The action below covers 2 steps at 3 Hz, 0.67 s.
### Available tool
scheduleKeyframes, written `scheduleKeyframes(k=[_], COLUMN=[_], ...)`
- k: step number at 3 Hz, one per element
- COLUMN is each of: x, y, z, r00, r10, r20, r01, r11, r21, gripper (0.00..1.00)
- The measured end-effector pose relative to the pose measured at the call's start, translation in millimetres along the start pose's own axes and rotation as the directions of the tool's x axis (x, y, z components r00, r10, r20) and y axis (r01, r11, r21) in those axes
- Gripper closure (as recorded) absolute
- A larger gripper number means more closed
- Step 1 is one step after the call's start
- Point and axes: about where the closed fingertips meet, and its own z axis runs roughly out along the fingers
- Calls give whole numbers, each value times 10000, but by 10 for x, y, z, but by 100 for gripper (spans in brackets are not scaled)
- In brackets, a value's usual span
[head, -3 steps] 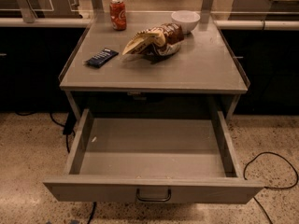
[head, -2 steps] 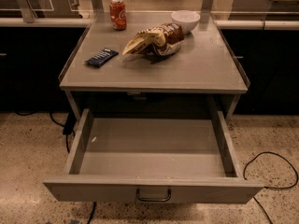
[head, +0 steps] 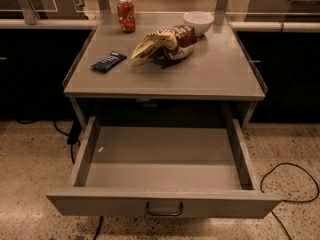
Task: Close top drawer
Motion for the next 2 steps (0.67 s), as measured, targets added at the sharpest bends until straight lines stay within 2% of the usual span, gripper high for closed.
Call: scheduleKeyframes(k=[1,2], x=[-2,-72], y=[2,242], z=[0,58], r00=[10000,9997], r10=[3,-204], r20=[-10,129], r01=[-3,208], r11=[10000,9992], r21=[-10,-336], gripper=[0,0])
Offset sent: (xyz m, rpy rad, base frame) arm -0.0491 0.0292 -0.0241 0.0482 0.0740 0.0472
